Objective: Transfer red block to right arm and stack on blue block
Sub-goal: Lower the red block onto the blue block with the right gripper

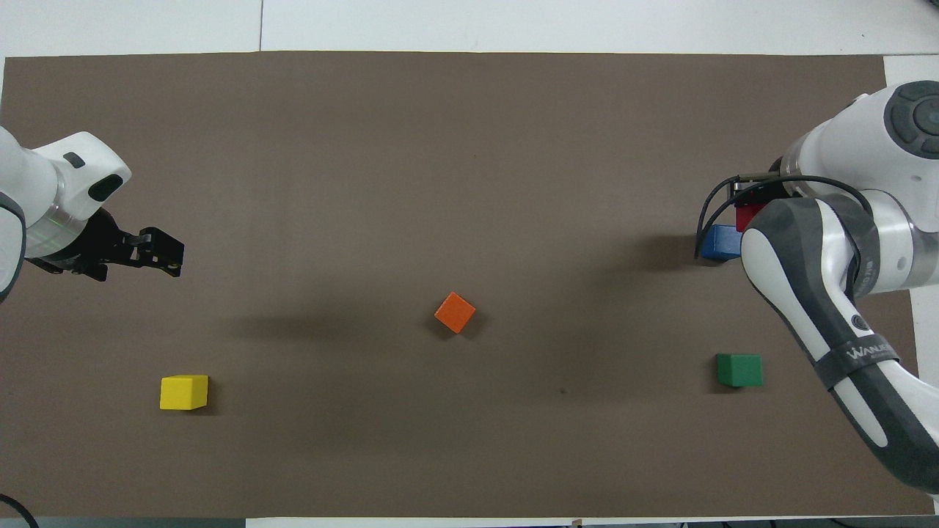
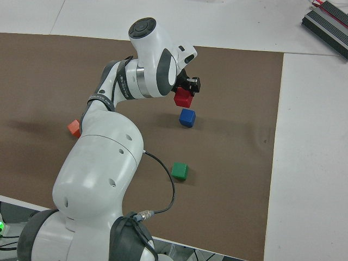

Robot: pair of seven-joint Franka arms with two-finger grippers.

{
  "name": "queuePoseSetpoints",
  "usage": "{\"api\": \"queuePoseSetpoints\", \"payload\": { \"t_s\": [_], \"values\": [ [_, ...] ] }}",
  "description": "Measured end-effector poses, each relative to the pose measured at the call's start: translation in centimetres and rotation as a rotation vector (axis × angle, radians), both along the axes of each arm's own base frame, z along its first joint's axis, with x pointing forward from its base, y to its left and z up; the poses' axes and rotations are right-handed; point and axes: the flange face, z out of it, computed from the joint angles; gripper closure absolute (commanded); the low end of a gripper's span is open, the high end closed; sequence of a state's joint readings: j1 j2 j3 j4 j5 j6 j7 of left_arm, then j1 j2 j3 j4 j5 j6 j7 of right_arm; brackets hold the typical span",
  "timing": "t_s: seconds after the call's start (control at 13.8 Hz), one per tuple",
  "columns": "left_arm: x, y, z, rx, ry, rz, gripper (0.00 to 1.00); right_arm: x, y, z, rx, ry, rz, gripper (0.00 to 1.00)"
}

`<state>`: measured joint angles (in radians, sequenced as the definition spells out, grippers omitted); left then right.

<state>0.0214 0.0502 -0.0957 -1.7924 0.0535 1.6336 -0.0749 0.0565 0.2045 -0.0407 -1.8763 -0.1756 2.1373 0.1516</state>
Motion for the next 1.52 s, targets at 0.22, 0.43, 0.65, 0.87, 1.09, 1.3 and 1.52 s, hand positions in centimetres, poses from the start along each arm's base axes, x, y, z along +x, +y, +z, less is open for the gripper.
{"api": "queuePoseSetpoints", "payload": {
  "t_s": [0.22, 0.43, 0.65, 0.87, 1.09, 1.3, 1.52],
  "values": [
    [0.0, -0.2, 0.0, 0.000, 0.002, -0.003, 0.00, -0.1, 0.1, -1.0, 0.004, -0.014, 0.007, 1.00],
    [0.0, -0.3, 0.0, 0.000, 0.002, -0.004, 0.00, -0.1, 0.2, -1.4, 0.006, -0.024, 0.010, 1.00],
    [-0.2, -0.3, 0.1, 0.001, 0.013, -0.005, 0.00, 0.0, 0.3, -2.3, 0.033, -0.025, -0.004, 1.00],
    [-1.1, -0.6, 0.9, 0.005, 0.026, -0.010, 0.00, 0.4, 0.4, -3.4, 0.046, -0.030, -0.009, 1.00],
    [-1.2, -0.8, 1.4, 0.002, 0.015, -0.008, 0.00, 0.3, -0.3, -3.8, 0.047, -0.029, -0.020, 1.00],
    [-1.0, -0.6, 1.6, -0.001, -0.004, 0.004, 0.00, 0.0, -0.9, -4.8, 0.051, -0.049, -0.024, 1.00],
    [-1.0, -0.6, 1.6, 0.000, -0.006, 0.012, 0.00, -0.6, -1.0, -5.9, 0.052, -0.037, -0.024, 1.00]
  ]
}}
